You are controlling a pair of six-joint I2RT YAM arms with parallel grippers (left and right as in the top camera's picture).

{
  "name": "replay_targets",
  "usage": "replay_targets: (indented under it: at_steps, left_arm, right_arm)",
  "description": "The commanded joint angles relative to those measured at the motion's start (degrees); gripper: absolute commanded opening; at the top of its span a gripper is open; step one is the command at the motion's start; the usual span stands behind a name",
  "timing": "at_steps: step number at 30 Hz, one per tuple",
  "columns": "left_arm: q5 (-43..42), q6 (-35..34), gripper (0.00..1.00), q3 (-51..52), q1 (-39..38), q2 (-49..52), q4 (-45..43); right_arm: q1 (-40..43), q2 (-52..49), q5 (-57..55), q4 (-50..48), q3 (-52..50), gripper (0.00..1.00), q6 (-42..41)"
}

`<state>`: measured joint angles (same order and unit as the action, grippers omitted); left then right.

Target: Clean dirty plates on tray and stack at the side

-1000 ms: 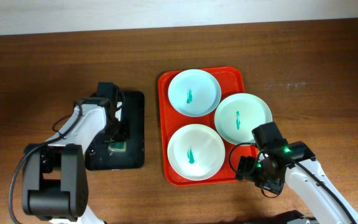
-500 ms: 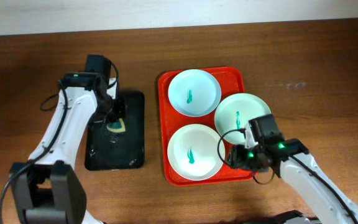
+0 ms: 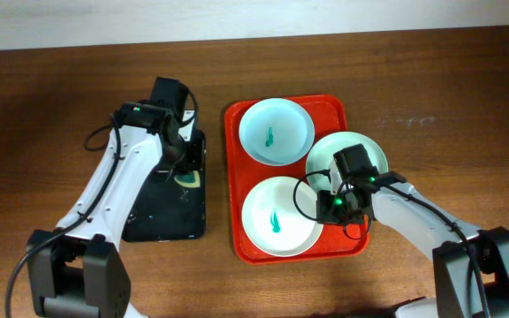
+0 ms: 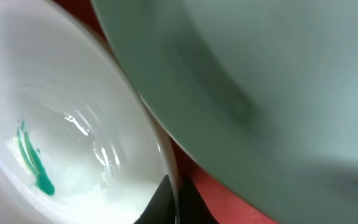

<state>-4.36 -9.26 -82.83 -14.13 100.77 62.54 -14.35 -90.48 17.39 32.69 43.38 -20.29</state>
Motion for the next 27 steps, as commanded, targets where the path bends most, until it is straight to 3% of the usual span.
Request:
replay_targets:
  at_steps: [1, 5, 9, 17, 20, 25, 27]
  left_arm:
    - [-1.9, -0.3, 0.00, -0.5, -1.8, -0.8, -0.8]
    - [-2.6, -3.0, 0.00, -0.5, -2.5, -0.8, -0.6]
    - [4.9, -6.4, 0.00, -0.5, -1.8, -0.8, -0.6]
    - [10.8, -6.6, 0.00, 0.3, -1.7, -0.6, -1.2]
    - [5.4, -6.6, 0.00, 0.8, -1.7, -0.4, -1.3]
    - [-15.9, -6.6, 0.00, 0.9, -3.0, -0.5, -2.8]
    - [-18.8, -6.6, 0.00, 1.4, -5.7, -0.5, -4.0]
  right_arm:
    - [-0.2, -0.7, -4.7, 2.7, 1.9, 0.04, -6.9]
    - [-0.2, -0.7, -4.1, 3.4, 1.9, 0.04, -10.5]
    - [-0.2, -0.7, -4.2, 4.0, 1.9, 0.04, -10.4]
    - [-0.2, -0.7, -4.1, 4.0, 1.9, 0.04, -10.4]
    - [-0.2, -0.7, -4.1, 4.1, 1.9, 0.04, -10.4]
    - [-0.2, -0.7, -4.1, 4.4, 1.9, 0.04, -10.4]
    - [-0.2, -0.7, -4.1, 4.4, 1.9, 0.04, -10.4]
